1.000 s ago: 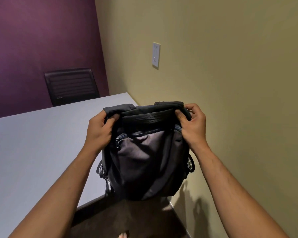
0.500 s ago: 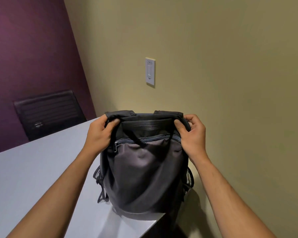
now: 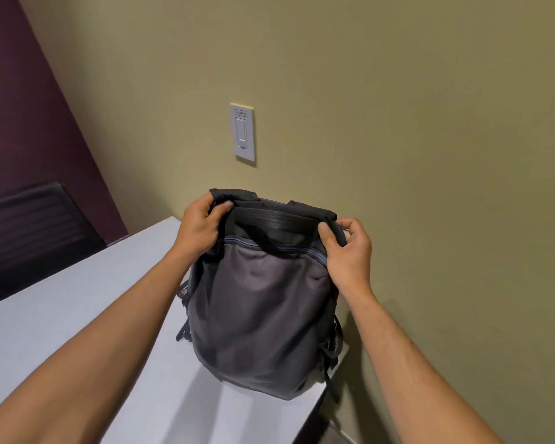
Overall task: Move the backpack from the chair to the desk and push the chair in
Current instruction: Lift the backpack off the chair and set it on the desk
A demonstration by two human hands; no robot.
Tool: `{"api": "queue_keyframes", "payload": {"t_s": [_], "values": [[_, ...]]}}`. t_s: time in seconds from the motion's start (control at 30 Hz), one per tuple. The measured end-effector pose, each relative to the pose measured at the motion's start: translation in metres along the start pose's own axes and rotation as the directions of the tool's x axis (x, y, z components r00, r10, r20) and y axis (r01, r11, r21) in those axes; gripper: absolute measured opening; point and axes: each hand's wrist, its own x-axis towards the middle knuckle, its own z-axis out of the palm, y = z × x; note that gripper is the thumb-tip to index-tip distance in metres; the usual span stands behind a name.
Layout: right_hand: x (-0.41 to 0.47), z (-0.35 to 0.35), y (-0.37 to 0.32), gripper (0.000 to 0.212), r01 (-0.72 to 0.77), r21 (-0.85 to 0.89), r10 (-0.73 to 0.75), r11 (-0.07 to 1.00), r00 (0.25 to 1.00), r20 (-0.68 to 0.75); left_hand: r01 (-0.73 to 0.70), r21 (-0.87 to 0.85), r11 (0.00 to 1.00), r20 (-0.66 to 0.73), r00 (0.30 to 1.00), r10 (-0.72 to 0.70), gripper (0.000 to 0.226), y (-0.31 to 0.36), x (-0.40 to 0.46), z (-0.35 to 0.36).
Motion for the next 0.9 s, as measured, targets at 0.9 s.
{"api": "queue_keyframes", "payload": {"t_s": [0.9], "values": [[0.002, -0.021, 0.006, 0.041, 0.131, -0.405, -0.269, 0.905, 0.914, -0.304, 0.017, 0.299, 0.954, 0.155, 0.986, -0.066, 0.068, -0.039, 0.026, 0.080]]}}
